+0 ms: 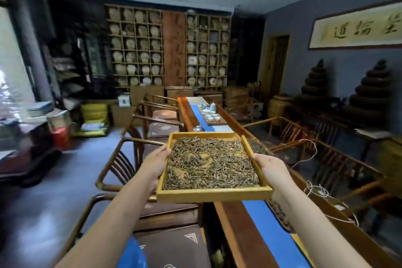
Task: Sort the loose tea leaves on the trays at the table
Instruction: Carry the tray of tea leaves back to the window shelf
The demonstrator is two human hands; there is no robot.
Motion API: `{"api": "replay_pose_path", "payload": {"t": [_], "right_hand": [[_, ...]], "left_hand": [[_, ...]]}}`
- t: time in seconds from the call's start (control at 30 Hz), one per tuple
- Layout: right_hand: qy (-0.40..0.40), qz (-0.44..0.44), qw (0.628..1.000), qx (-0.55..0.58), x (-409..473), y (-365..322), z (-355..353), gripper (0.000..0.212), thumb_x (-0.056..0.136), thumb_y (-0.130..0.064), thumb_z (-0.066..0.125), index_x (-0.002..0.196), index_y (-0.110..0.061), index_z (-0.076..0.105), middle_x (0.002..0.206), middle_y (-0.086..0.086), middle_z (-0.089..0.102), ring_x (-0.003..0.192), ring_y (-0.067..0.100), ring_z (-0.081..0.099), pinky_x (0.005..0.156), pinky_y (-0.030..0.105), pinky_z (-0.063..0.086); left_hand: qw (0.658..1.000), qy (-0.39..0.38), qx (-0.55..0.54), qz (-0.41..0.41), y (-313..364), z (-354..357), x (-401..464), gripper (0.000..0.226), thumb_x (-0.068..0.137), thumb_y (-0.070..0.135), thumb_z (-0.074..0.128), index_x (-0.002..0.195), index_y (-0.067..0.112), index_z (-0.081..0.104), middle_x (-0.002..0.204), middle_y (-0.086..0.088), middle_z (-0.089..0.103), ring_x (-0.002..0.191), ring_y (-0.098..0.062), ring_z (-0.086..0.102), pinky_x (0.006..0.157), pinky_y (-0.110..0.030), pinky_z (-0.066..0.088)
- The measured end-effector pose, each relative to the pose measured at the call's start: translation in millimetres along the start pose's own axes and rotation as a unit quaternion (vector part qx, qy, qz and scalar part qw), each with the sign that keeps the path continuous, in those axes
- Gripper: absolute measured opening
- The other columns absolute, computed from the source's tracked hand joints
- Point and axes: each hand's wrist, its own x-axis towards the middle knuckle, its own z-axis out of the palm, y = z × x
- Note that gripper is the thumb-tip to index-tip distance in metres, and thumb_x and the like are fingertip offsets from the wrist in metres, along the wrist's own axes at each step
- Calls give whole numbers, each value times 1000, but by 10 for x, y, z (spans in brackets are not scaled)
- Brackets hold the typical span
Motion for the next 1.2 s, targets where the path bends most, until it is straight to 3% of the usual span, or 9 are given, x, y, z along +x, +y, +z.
{"api": "replay_pose_path", "payload": {"t": [0.13,0.23,0.33,0.47,0.57,0.63,0.73,1.07,1.2], "right_hand": [[-55,31,997,35,-137,-160,728,17,90,-26,59,88,-11,68,80,5,70,64,16,62,47,18,44],[-92,36,994,48,-279,-301,1326,19,90,-23,60,78,-10,68,54,1,65,49,17,60,38,16,41],[-115,21,993,33,-413,-407,1976,20,92,-26,58,79,-16,70,65,1,64,63,17,60,52,26,41],[-148,14,989,24,-636,-492,2952,21,93,-28,56,86,-14,69,68,4,63,64,20,60,53,28,44],[-164,5,986,14,-835,-530,3777,24,92,-29,58,82,-12,71,65,3,65,65,22,62,53,21,48],[-177,18,984,22,-953,-559,4357,25,91,-31,58,86,-11,73,74,8,69,79,30,65,72,34,54],[-191,31,980,35,-1086,-620,5197,28,88,-35,61,83,-9,71,88,16,70,91,35,65,90,52,51],[-237,18,971,40,-1178,-723,7484,25,87,-26,63,75,-6,70,77,15,72,79,30,66,74,40,52],[-249,17,967,40,-1033,-667,8206,26,88,-24,62,87,0,71,93,25,70,92,38,65,89,52,50]], "left_hand": [[999,36,-12,-8,111,-794,-64,34,101,20,41,132,18,57,130,-20,59,116,-37,56,97,-54,47],[997,64,-34,5,179,-1408,-63,30,101,16,38,121,17,61,124,-23,61,101,-33,62,85,-50,54],[993,82,-80,4,212,-2054,-34,30,102,15,35,105,20,65,99,-20,67,66,-26,69,54,-37,60],[991,85,-106,-3,216,-3034,74,32,103,20,33,117,16,62,111,-25,67,95,-42,67,77,-53,56],[986,114,-118,-2,209,-3875,250,32,102,21,36,107,19,67,100,-22,72,81,-36,72,64,-48,59],[987,120,-105,0,242,-4440,388,32,102,22,37,109,18,67,103,-22,71,89,-38,70,72,-52,58],[986,143,-86,12,338,-5233,578,32,102,20,36,106,17,67,87,-16,74,73,-31,72,57,-40,58],[976,194,-99,25,327,-7225,1250,32,101,15,39,122,17,63,110,-22,69,98,-36,68,78,-48,58],[971,212,-110,7,189,-7727,1709,34,102,17,37,127,17,60,115,-24,67,106,-41,64,92,-61,48]]}}
